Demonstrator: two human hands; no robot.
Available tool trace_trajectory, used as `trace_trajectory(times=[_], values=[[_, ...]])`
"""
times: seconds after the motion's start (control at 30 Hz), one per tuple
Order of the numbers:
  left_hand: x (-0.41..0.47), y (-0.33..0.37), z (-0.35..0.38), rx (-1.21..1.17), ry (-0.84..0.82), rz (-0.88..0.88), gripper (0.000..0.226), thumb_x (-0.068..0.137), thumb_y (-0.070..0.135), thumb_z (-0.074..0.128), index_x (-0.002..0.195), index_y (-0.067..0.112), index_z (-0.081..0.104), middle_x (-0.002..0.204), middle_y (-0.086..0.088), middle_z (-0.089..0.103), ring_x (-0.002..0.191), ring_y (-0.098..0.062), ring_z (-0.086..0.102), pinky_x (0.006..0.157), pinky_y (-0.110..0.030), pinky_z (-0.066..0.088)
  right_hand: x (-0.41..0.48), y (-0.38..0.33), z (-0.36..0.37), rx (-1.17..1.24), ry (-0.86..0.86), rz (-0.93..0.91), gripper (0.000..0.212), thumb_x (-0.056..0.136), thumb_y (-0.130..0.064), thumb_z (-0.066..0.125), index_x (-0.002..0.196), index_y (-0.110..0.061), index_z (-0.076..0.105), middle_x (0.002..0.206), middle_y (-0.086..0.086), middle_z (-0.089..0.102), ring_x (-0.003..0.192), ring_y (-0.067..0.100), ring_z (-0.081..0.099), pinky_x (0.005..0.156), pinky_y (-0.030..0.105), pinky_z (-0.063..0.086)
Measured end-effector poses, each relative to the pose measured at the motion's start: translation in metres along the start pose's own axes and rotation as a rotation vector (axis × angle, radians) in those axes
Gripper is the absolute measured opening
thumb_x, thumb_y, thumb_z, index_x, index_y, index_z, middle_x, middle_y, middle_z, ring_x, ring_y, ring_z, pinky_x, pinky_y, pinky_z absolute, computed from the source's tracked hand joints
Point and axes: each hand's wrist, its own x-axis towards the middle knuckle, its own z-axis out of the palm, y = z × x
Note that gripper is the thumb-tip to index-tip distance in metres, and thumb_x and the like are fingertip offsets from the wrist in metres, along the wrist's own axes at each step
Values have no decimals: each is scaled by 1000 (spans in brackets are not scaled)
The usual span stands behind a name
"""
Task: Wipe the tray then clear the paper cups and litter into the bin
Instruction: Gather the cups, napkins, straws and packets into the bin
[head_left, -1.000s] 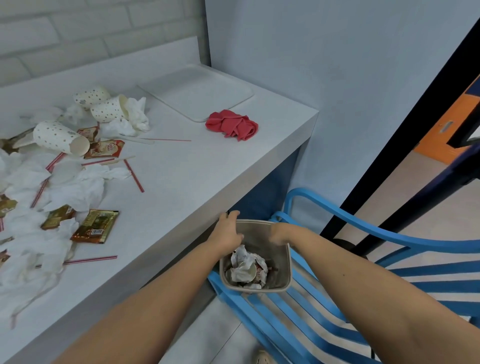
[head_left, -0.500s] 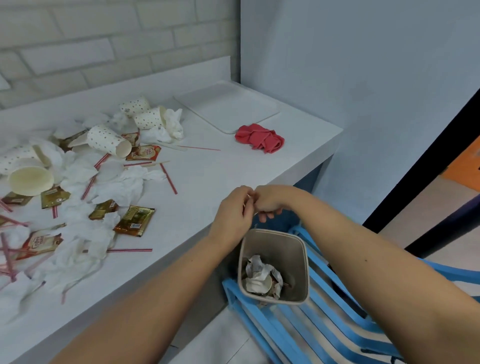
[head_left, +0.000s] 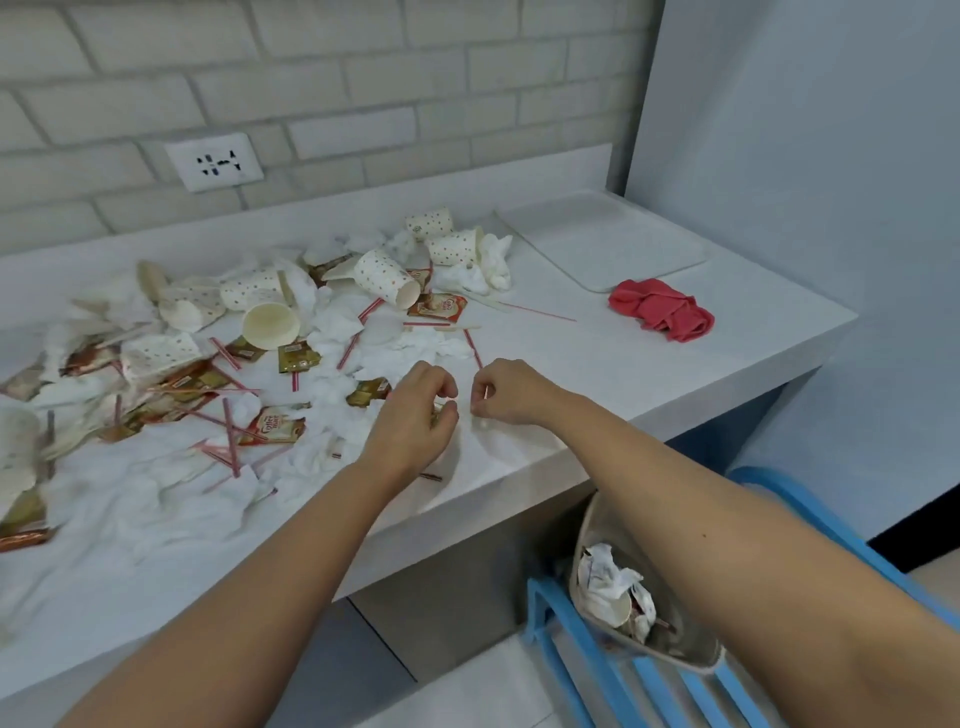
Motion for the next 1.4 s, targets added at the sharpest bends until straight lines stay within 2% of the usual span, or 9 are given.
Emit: trace_trajectory(times=[0.13, 0.3, 0.5, 0.73, 0.93, 1.07, 1.2, 1.3, 1.4], values=[[-11, -37, -36, 64, 6, -120, 20, 79, 16, 56, 98, 8, 56, 95, 1, 45, 88, -19, 47, 75, -28, 38, 20, -34, 25, 3, 61, -151, 19, 86, -14, 62, 103, -5, 65, 85, -4, 46, 84, 15, 47, 60, 19, 36], [-29, -72, -74, 206, -143, -315, 75, 57, 67, 46, 110, 14, 52, 106, 0, 42, 100, -19, 44, 82, -32, 41, 39, -69, 52, -25, 2, -248, 45, 85, -25, 66, 126, -11, 55, 112, 8, 44, 103, 21, 47, 87, 27, 41], [-53, -86, -87, 274, -428, -444, 71, 71, 51, 72, 125, 18, 41, 116, 1, 43, 98, -13, 44, 82, -26, 41, 51, -85, 73, -220, -107, -268, 57, 88, -28, 62, 138, -9, 42, 139, 12, 38, 130, 29, 32, 104, 38, 35], [-56, -87, -81, 343, -356, -518, 37, 90, 14, 49, 126, 6, 46, 119, -13, 49, 103, -25, 51, 77, -25, 38, 66, -91, 84, -168, -70, -260, 22, 90, -18, 60, 103, -1, 63, 117, 13, 57, 110, 26, 53, 87, 32, 43], [-52, -86, -77, 287, -268, -617, 24, 91, 6, 46, 113, -1, 46, 82, -5, 50, 79, -20, 49, 52, -22, 34, 65, -99, 69, -30, 55, -360, 6, 90, -3, 53, 93, -3, 58, 98, 8, 46, 86, 19, 46, 69, 20, 31], [-46, -85, -78, 335, -274, -662, 27, 93, 10, 50, 118, 0, 48, 109, -14, 59, 84, -19, 49, 68, -24, 39, 64, -104, 46, 160, 237, -420, 18, 84, 11, 44, 94, 2, 56, 95, 4, 40, 71, 13, 42, 59, 14, 33], [-42, -87, -72, 348, -311, -691, 26, 92, 12, 52, 115, 0, 51, 107, -12, 59, 94, -23, 57, 70, -24, 40, 63, -106, 35, 325, 275, -393, 28, 84, 12, 35, 95, -1, 57, 78, 12, 54, 62, 16, 45, 57, 22, 32], [-40, -84, -65, 359, -336, -701, 27, 93, 12, 50, 116, 0, 51, 111, -14, 61, 101, -25, 60, 72, -26, 45, 62, -107, 36, 327, 206, -273, 27, 87, 2, 39, 77, -6, 63, 68, 10, 55, 55, 15, 43, 56, 25, 32], [-38, -85, -61, 410, -362, -706, 24, 93, 10, 49, 113, -1, 54, 111, -15, 62, 102, -27, 61, 80, -30, 50, 55, -105, 47, 38, -10, -224, 27, 84, -17, 56, 60, -5, 52, 58, 3, 43, 53, 16, 38, 55, 25, 30]])
